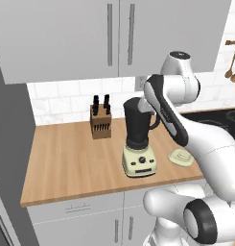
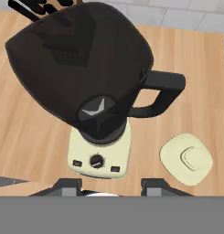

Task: Close the lid blender by securely placing the lid on top.

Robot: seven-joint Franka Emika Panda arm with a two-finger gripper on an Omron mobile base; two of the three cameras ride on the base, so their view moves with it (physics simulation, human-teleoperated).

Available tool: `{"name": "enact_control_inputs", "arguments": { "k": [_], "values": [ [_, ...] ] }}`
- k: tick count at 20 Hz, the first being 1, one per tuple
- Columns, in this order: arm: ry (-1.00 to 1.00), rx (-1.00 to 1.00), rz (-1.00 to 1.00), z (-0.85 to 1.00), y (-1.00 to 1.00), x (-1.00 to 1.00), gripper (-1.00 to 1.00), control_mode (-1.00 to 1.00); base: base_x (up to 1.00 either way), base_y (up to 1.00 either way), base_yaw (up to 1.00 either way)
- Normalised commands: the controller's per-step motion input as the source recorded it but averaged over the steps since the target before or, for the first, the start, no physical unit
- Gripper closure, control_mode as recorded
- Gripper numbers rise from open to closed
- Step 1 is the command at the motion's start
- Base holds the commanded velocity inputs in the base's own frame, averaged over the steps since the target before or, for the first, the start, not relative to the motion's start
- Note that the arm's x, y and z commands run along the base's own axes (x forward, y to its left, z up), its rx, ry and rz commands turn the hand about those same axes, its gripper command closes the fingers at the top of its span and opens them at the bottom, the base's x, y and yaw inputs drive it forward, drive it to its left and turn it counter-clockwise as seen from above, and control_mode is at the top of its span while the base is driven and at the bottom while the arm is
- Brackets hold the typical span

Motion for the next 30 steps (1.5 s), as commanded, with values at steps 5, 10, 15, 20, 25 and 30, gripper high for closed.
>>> {"name": "enact_control_inputs", "arguments": {
  "k": [5, 10, 15, 20, 25, 30],
  "values": [
    [-0.05, 0.0, 0.0, -0.06, 0.0, 0.0, -1.0, -1.0, 0.0, 0.0, 0.0],
    [-0.03, 0.02, 0.0, 0.0, -0.17, -0.17, -1.0, -1.0, 0.0, 0.0, 0.0],
    [-0.23, 0.19, 0.0, 0.0, -0.98, -0.87, -1.0, -1.0, 0.0, 0.0, 0.0],
    [-0.06, 0.1, 0.01, -0.01, -1.0, -0.44, -1.0, -1.0, 0.0, 0.0, 0.0],
    [-0.02, 0.01, 0.25, -0.06, -0.85, -0.04, -1.0, -1.0, 0.0, 0.0, 0.0],
    [0.17, -0.06, 0.17, -0.1, -0.24, 0.34, -1.0, -1.0, 0.0, 0.0, 0.0]
  ]
}}
